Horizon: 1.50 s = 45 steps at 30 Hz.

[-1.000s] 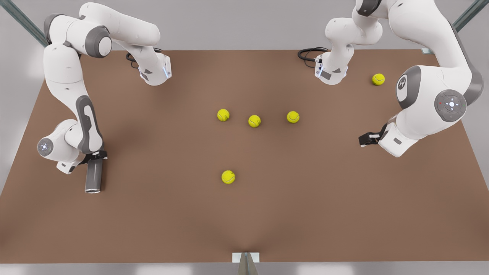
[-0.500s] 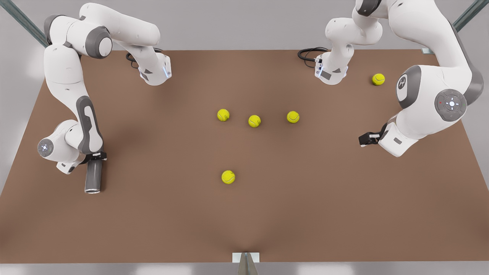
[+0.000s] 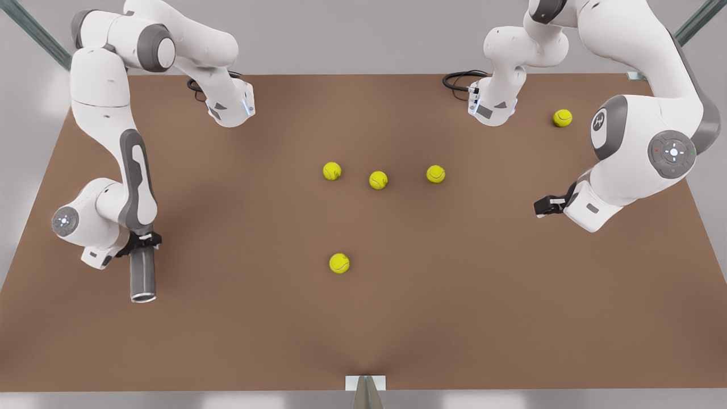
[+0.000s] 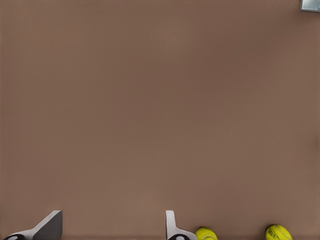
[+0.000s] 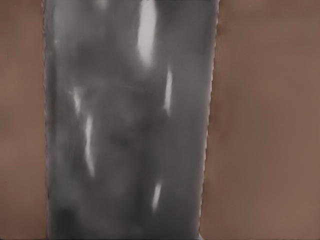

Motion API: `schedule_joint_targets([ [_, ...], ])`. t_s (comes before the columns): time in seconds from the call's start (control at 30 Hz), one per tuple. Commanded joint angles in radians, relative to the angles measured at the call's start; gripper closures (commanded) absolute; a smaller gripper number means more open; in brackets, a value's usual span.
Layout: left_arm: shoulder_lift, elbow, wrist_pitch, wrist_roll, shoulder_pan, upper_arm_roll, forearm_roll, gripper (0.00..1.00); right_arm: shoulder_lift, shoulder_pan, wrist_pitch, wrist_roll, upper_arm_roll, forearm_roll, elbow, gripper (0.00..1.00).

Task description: Put the tennis tube upright

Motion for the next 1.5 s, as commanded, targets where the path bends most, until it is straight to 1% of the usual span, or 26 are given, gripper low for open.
schedule_joint_targets([
  [0.0,-0.001,0.0,-0.001,-0.004,0.0,0.0,-0.002,0.0,-0.013,0.056,-0.073,-0.019,0.0,-0.015,0.037,0.41],
  [0.1,-0.001,0.0,-0.002,-0.004,0.0,0.0,-0.004,0.0,-0.019,0.225,-0.164,-0.042,0.01,-0.01,0.134,0.41],
  [0.17,-0.003,0.0,-0.001,-0.004,0.0,0.0,-0.007,0.0,-0.016,0.303,-0.173,-0.119,0.033,-0.009,0.183,0.41],
  [0.27,-0.003,-0.001,-0.002,-0.004,0.0,0.0,-0.007,0.0,-0.003,0.481,-0.169,-0.193,0.033,-0.033,0.283,0.41],
  [0.3,-0.003,-0.001,-0.002,-0.004,0.0,-0.001,-0.007,0.0,0.018,0.552,-0.161,-0.196,0.03,-0.073,0.321,0.41],
  [0.4,-0.004,0.0,-0.002,-0.016,-0.002,-0.001,-0.008,0.0,0.072,0.69,-0.127,-0.197,0.027,-0.165,0.398,0.41],
  [0.5,-0.003,0.0,-0.001,-0.021,-0.002,-0.004,-0.008,0.0,0.098,0.792,0.003,-0.196,0.031,-0.346,0.404,0.41],
  [0.6,-0.001,0.0,0.001,-0.021,-0.002,-0.004,-0.008,0.0,0.184,0.884,0.019,-0.187,0.031,-0.372,0.508,0.41],
  [0.7,0.0,-0.001,0.001,-0.019,-0.002,-0.004,-0.008,0.0,0.254,0.926,0.017,-0.17,0.031,-0.364,0.579,0.41],
  [0.77,0.0,0.0,0.001,-0.021,-0.002,-0.004,-0.008,0.0,0.277,0.94,0.017,-0.085,0.031,-0.363,0.577,0.41],
  [0.8,0.0,0.0,0.001,-0.021,-0.002,-0.004,-0.008,0.0,0.277,0.941,0.008,0.003,0.031,-0.358,0.573,0.41],
  [0.87,0.002,-0.001,0.004,-0.019,-0.002,-0.004,-0.008,0.0,0.277,0.941,-0.007,0.088,0.031,-0.253,0.565,0.41],
  [0.9,0.002,-0.001,0.004,-0.019,-0.002,-0.004,-0.008,0.0,0.277,0.941,-0.064,0.169,0.03,-0.226,0.567,0.41],
  [0.97,0.003,-0.001,0.002,-0.019,-0.002,-0.006,-0.008,0.0,0.288,0.941,-0.078,0.264,0.03,-0.202,0.565,0.41],
  [1.03,0.005,-0.001,0.002,-0.019,-0.002,-0.004,-0.008,0.0,0.306,0.941,-0.075,0.274,0.03,-0.13,0.565,0.41],
  [1.23,0.011,-0.003,0.002,-0.019,0.0,-0.004,-0.007,0.0,0.363,0.947,-0.055,0.257,0.03,-0.133,0.577,0.41],
  [1.37,0.013,-0.003,0.005,-0.021,0.0,-0.004,-0.005,0.0,0.408,0.961,-0.001,0.254,0.03,-0.134,0.593,0.41],
  [1.47,0.014,-0.003,0.007,-0.019,0.0,-0.004,-0.005,0.0,0.429,0.961,0.068,0.131,0.03,-0.134,0.593,0.41],
])
